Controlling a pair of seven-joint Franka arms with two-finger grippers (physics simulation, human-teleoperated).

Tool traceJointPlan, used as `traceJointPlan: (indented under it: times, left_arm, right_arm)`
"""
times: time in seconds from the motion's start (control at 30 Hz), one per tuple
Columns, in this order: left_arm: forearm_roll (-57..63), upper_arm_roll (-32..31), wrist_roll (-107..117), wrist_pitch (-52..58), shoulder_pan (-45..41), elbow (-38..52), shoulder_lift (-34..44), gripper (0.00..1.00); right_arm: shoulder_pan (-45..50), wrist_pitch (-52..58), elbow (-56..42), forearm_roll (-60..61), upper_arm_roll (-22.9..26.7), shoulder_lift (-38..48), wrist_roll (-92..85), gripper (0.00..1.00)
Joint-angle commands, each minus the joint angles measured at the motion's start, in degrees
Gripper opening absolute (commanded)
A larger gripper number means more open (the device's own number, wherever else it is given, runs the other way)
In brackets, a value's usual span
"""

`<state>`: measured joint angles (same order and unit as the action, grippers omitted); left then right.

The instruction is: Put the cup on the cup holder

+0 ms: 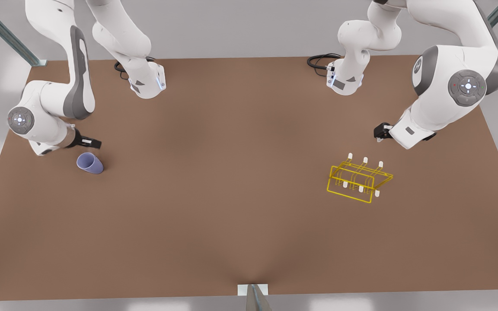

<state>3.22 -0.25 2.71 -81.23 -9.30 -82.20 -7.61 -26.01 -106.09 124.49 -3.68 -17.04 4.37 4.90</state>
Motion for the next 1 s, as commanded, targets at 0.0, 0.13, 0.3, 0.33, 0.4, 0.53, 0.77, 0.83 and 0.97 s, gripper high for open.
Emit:
traceJointPlan:
  times: [0.0,0.13,0.3,0.33,0.4,0.53,0.77,0.83,0.97]
  left_arm:
    - [0.03,0.07,-0.42,0.64,-0.02,0.02,0.05,1.00]
    - [0.03,-0.02,-0.42,1.08,-0.02,0.02,0.05,1.00]
    - [0.03,-0.02,-0.42,1.25,-0.02,0.02,0.05,1.00]
    - [0.03,-0.02,-0.34,1.34,-0.11,0.02,0.05,1.00]
    - [0.03,-0.02,-0.34,1.52,-0.11,0.02,0.05,1.00]
    - [0.03,-0.02,-0.42,1.34,-0.11,0.02,-0.12,1.00]
    - [-0.06,-0.02,-0.42,1.52,-0.11,-0.50,-0.12,1.00]
    - [0.03,-0.02,-0.34,1.60,-0.11,-0.50,-0.12,1.00]
    - [0.03,-0.02,-0.42,2.13,-0.19,-0.50,-0.12,1.00]
  right_arm:
    - [-0.18,-11.76,4.36,1.13,0.08,1.08,-12.01,1.00]
    - [-3.35,-25.21,9.54,1.13,0.08,-0.06,-25.46,1.00]
    - [-6.69,-31.99,11.57,1.48,0.08,-2.87,-41.46,1.00]
    - [-6.69,-32.60,11.57,2.97,0.08,-3.22,-44.70,1.00]
    - [-6.60,-32.69,11.48,3.15,0.08,-3.67,-47.09,1.00]
    - [-5.72,-32.95,11.48,4.20,0.08,-4.28,-48.67,1.00]
    - [-3.08,-32.60,10.78,4.56,-0.89,-7.79,-48.14,1.00]
    - [-2.29,-31.38,9.37,4.56,-0.89,-8.50,-47.79,1.00]
    - [-2.47,-29.88,8.49,4.47,-0.89,-9.29,-47.71,1.00]
